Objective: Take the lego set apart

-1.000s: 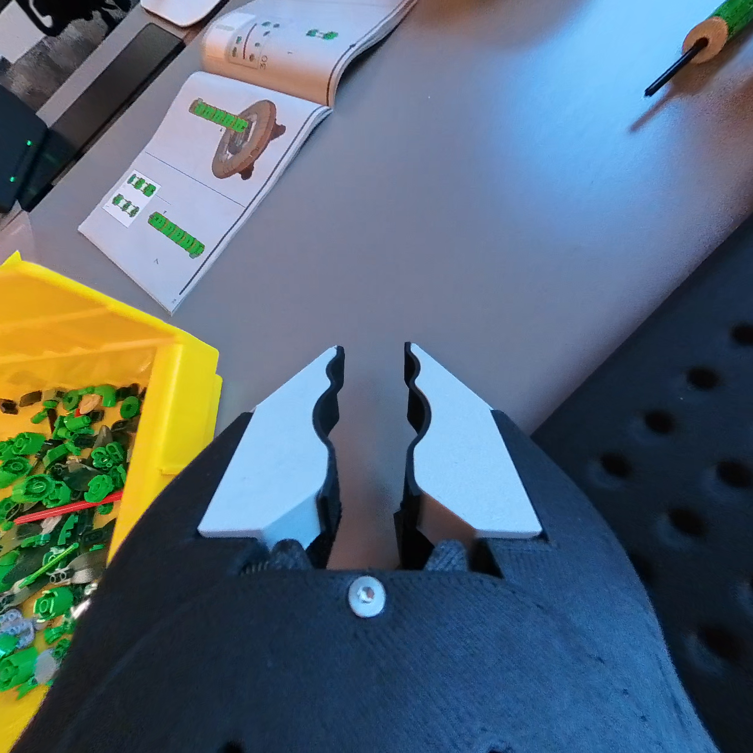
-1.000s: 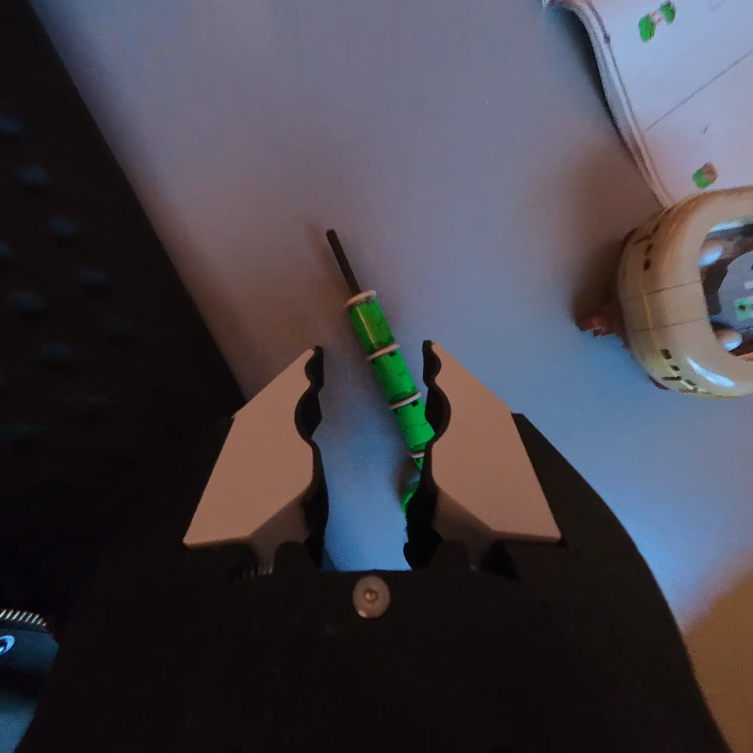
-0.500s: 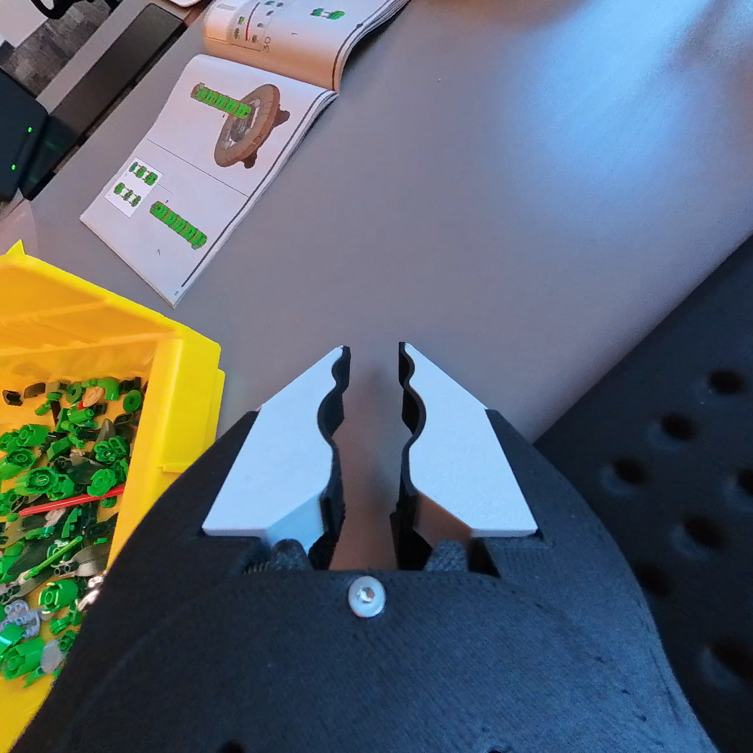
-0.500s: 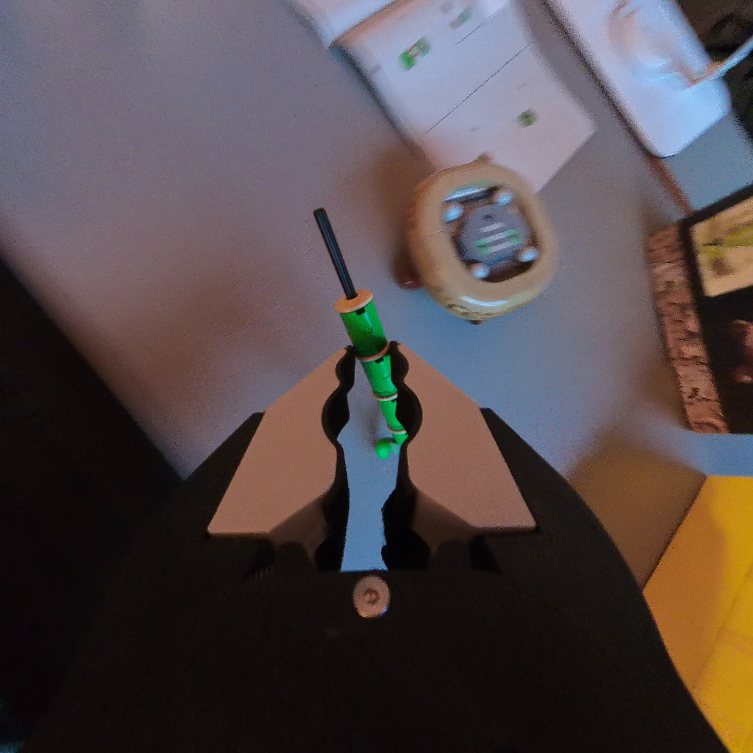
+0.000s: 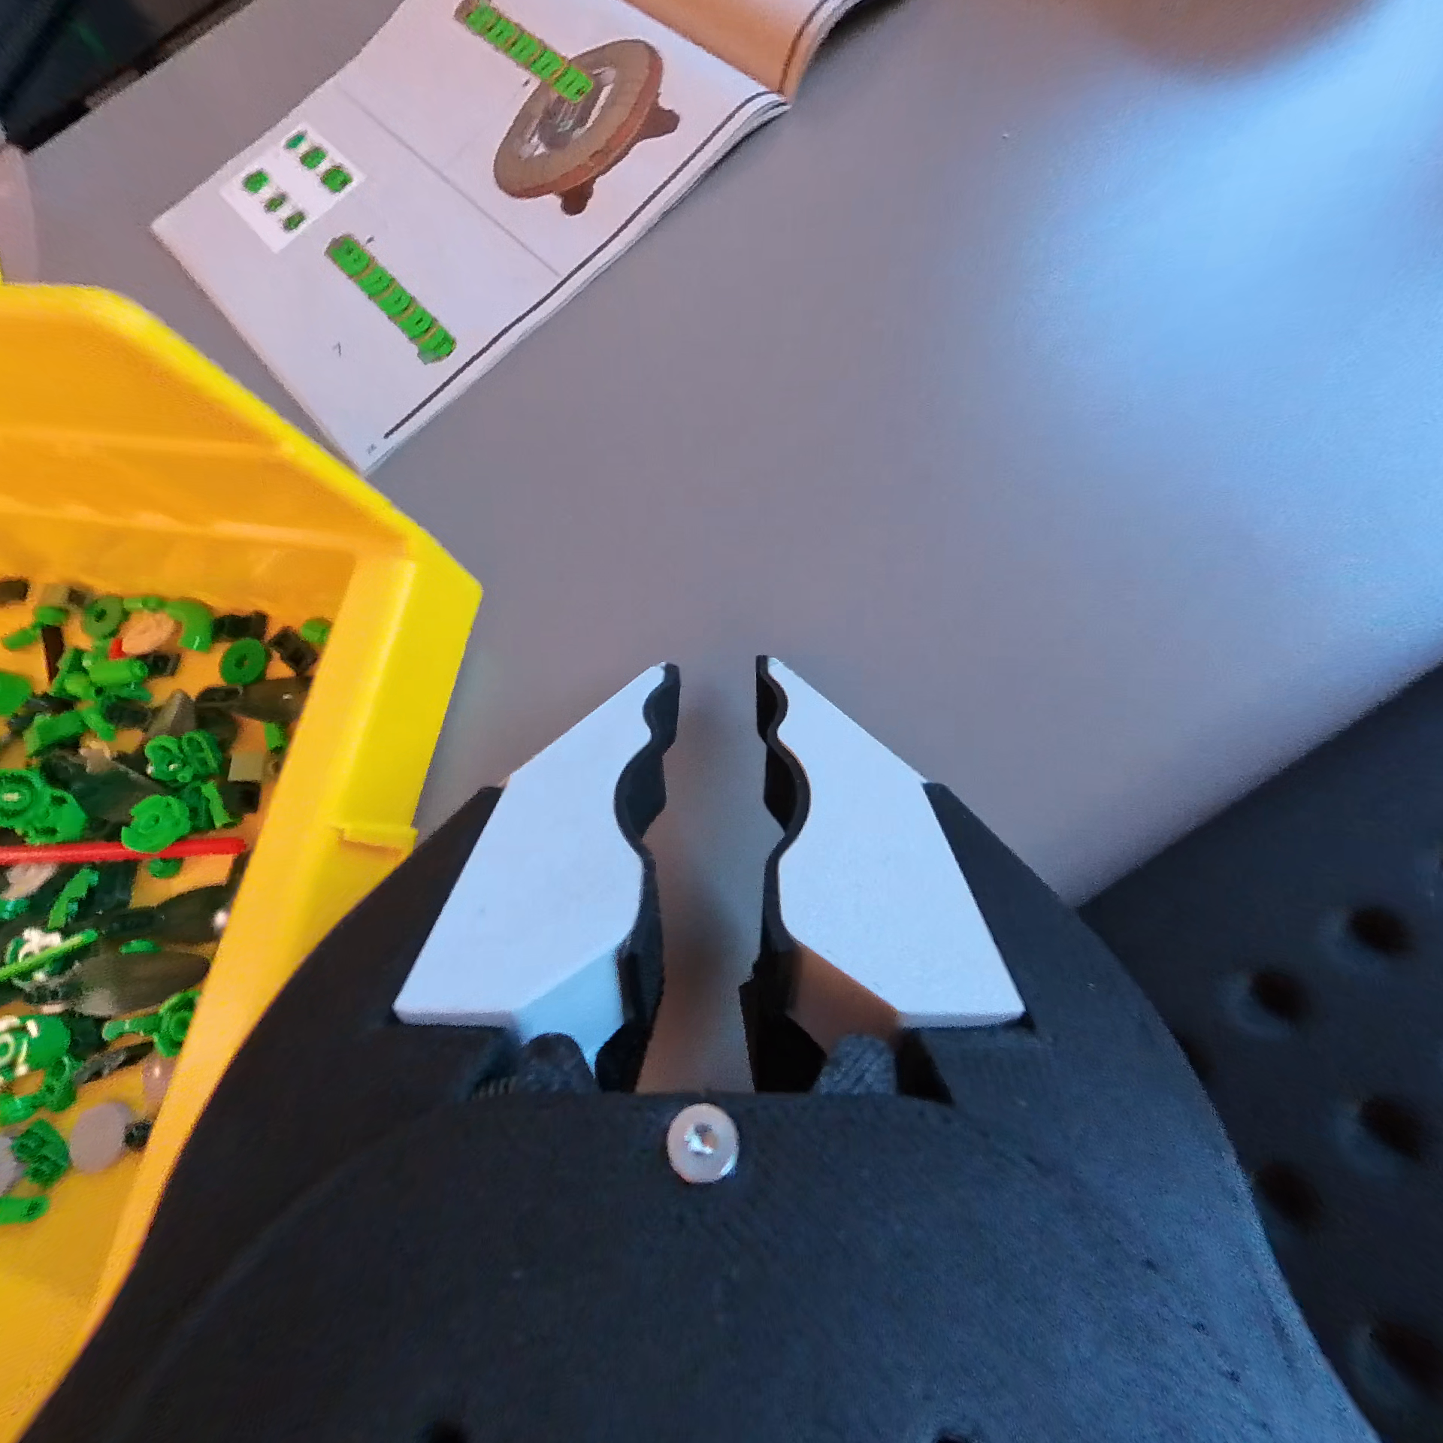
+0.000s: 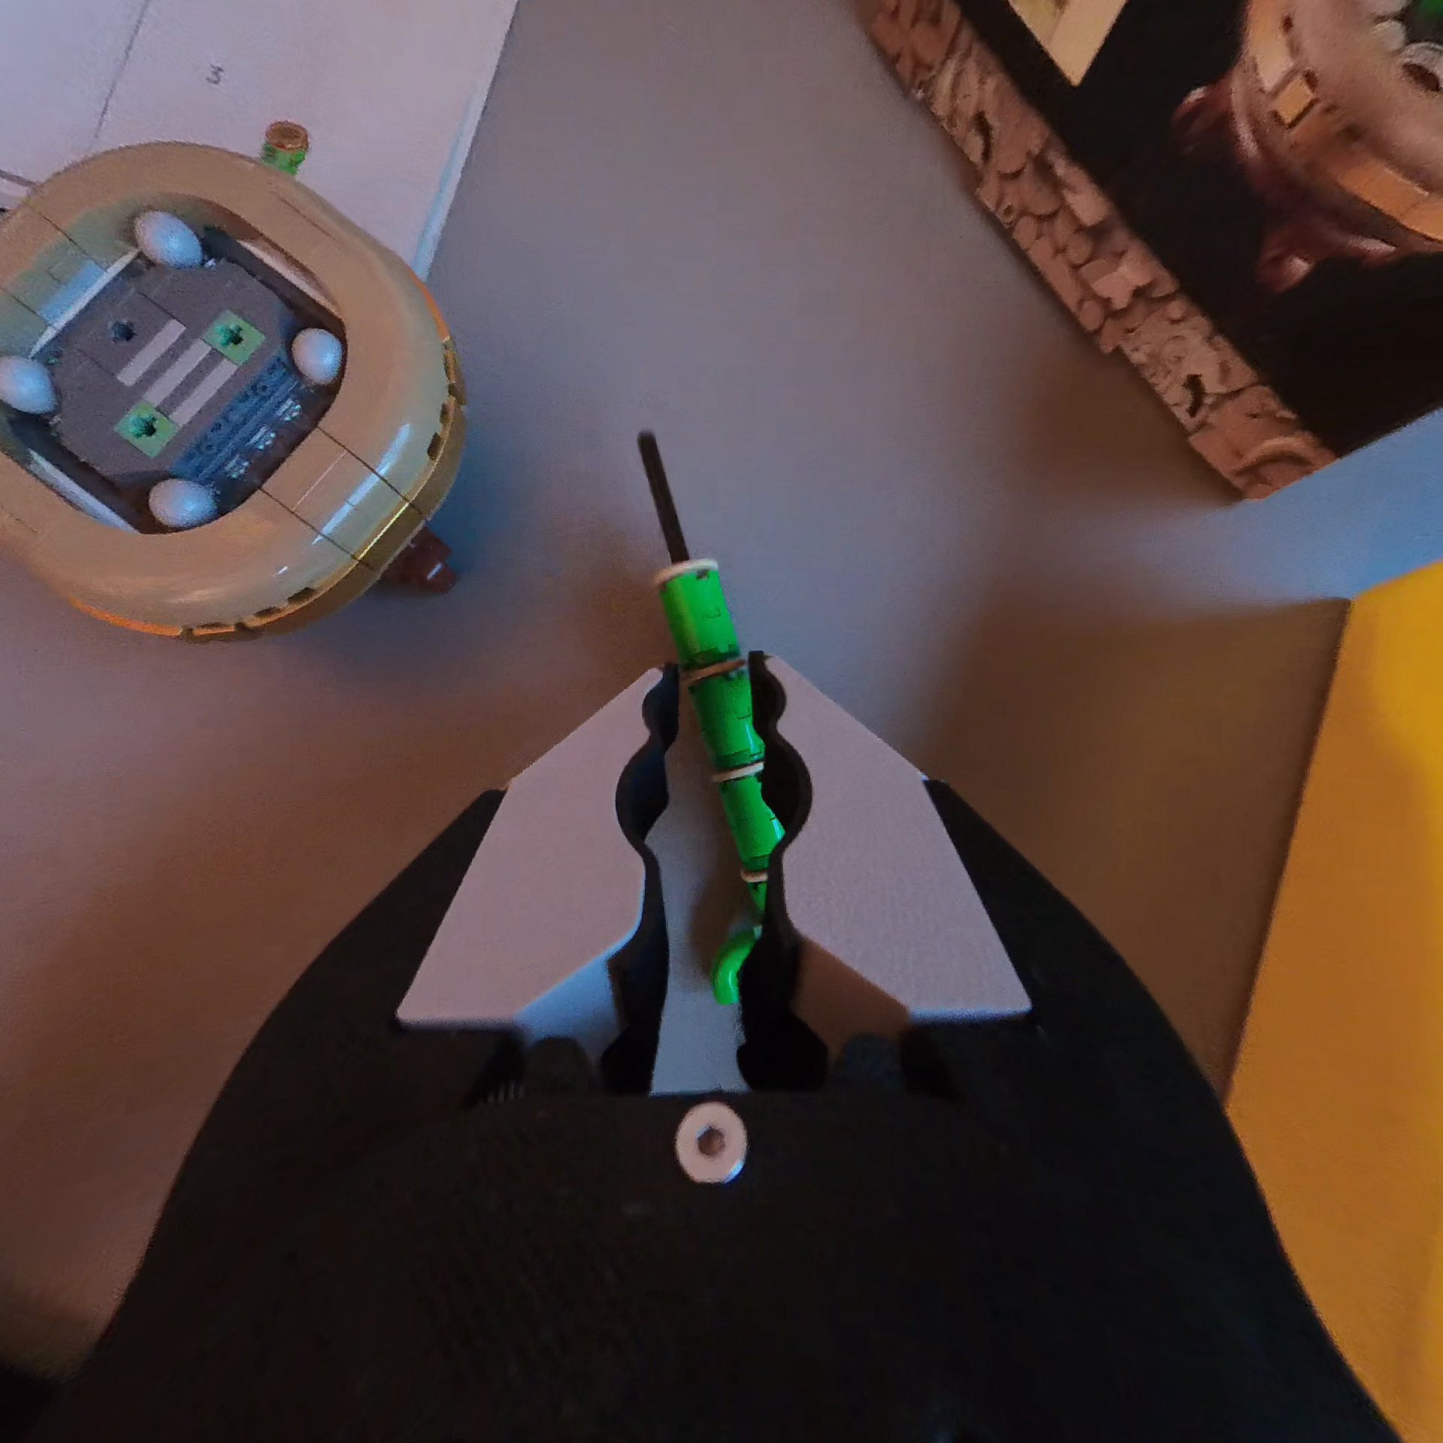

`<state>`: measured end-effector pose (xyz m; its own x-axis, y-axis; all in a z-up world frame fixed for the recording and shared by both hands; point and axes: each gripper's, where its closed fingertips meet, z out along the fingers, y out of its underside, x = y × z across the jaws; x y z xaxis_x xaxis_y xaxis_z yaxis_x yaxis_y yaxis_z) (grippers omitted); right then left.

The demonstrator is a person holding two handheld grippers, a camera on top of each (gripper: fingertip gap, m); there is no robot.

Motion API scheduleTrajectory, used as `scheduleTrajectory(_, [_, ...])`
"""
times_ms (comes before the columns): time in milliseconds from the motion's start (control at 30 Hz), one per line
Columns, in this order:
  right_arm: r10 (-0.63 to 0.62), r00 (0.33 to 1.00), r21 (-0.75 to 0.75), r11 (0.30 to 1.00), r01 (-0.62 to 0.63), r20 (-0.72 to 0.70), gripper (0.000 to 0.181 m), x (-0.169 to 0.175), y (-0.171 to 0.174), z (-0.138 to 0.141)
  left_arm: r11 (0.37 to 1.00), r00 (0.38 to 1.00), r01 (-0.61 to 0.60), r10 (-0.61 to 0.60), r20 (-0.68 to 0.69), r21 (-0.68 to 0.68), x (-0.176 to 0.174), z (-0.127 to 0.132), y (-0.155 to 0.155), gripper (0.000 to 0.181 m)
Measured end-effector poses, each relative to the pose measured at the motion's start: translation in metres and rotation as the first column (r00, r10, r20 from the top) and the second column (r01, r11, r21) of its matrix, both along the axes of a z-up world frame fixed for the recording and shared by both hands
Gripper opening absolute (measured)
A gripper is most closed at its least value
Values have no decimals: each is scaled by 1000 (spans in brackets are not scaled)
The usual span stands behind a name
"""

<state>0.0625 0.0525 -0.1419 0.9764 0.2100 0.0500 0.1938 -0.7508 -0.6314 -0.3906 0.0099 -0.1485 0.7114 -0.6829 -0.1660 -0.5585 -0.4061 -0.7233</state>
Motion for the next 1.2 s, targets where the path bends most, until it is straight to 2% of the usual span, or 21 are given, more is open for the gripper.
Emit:
scheduleTrajectory(100, [22, 1000, 106, 994, -21, -6, 34, 3, -2, 14, 997, 997, -78, 78, 19, -13, -8, 1, 6, 24])
scheduleTrajectory(167, [-12, 999, 216, 976, 18, -33, 46, -6, -13, 48, 996, 995, -87, 88, 44, -6, -8, 8, 6, 24])
scheduleTrajectory(233, [73, 985, 423, 906, -1, -155, 56, -57, -20, 97, 994, 985, -112, 113, 127, -13, 3, 27, 8, 37])
scheduleTrajectory(267, [134, 970, 514, 858, -11, -203, 60, -89, -23, 117, 994, 975, -105, 104, 198, -9, 17, 40, 10, 52])
scheduleTrajectory(300, [182, 962, 566, 824, -35, -206, 71, -120, -24, 127, 993, 960, -119, 112, 258, 11, 29, 50, 15, 78])
scheduleTrajectory(333, [208, 963, 552, 830, -82, -170, 83, -146, -23, 123, 983, 941, -181, 167, 296, 22, 37, 55, 25, 107])
scheduleTrajectory(367, [222, 967, 505, 853, -131, -124, 92, -168, -20, 112, 977, 935, -215, 209, 287, -11, 46, 51, 30, 126])
scheduleTrajectory(433, [226, 973, 446, 877, -180, -51, 102, -198, -12, 95, 967, 954, -236, 249, 168, -94, 60, 35, 31, 150])
scheduleTrajectory(467, [233, 972, 440, 877, -193, -38, 102, -210, -7, 88, 962, 957, -257, 267, 117, -91, 64, 31, 34, 154])
scheduleTrajectory(633, [215, 976, 336, 922, -194, -24, 112, -239, 13, 55, 936, 936, -351, 351, 32, -1, 67, 14, 53, 155])
scheduleTrajectory(833, [108, 993, 269, 959, -91, -47, 118, -244, 27, 26, 912, 915, -397, 402, 30, -105, 69, -17, 57, 158])
scheduleTrajectory(933, [49, 998, 226, 973, -39, -39, 125, -240, 32, 4, 898, 903, -415, 426, 60, -144, 69, -22, 60, 158])
scheduleTrajectory(1067, [7, 994, 156, 988, 10, -112, 129, -243, 32, -17, 894, 896, -426, 438, 72, -138, 68, -22, 65, 158])
scheduleTrajectory(1100, [-3, 993, 123, 992, 18, -117, 136, -242, 31, -22, 893, 894, -429, 441, 73, -137, 68, -22, 65, 158])
scheduleTrajectory(1200, [8, 993, 127, 992, 7, -118, 139, -244, 30, -22, 891, 892, -434, 446, 74, -135, 68, -22, 65, 158])
